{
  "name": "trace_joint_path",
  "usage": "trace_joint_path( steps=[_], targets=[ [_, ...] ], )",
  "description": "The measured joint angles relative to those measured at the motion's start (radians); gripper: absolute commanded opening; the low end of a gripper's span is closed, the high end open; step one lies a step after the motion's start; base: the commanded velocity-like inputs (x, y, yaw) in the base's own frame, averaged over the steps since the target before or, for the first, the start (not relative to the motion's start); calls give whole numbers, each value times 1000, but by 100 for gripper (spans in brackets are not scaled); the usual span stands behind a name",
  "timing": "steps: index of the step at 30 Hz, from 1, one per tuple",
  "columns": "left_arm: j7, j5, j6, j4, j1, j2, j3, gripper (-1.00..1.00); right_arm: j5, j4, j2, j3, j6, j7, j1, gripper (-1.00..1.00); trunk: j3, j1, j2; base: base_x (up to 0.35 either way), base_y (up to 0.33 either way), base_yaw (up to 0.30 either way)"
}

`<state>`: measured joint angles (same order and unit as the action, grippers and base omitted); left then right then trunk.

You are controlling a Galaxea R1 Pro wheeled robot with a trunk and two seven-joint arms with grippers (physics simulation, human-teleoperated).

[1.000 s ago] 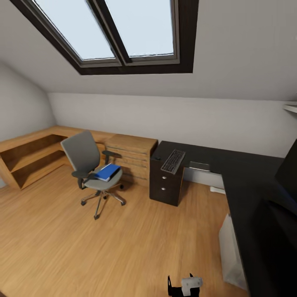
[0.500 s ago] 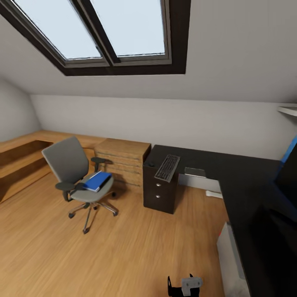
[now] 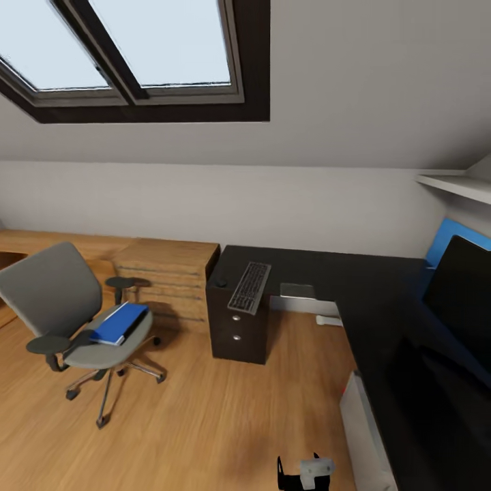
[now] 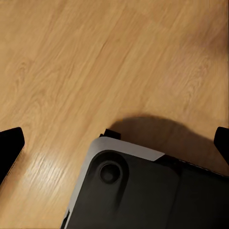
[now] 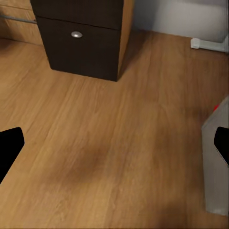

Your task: In the bedroom, organize the workspace by keeping the computer under the desk, ensuring the monitor is on the desk, placing the keyboard on the desk next to the monitor, placing the mouse on the desk next to the keyboard, moving the folder from the swivel chair onto the desk next to the mouse, stacking the notebook on top of the folder with the pen on top of the notebook, and positioning the swivel chair next to the desk.

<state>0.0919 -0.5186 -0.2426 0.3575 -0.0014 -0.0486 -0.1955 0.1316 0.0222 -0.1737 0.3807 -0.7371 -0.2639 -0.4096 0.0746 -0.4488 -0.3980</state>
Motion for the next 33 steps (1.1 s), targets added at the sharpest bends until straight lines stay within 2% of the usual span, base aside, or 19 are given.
trace_joint_path(
  steps=[20,33],
  targets=[
    [0,0,1,0,0,1,0,100,0,0,0,0,0,34,0,100,0,0,0,316,180,-292],
    [-1,0,-1,0,0,1,-1,100,0,0,0,-1,1,35,0,100,0,0,0,301,214,-40]
  ],
)
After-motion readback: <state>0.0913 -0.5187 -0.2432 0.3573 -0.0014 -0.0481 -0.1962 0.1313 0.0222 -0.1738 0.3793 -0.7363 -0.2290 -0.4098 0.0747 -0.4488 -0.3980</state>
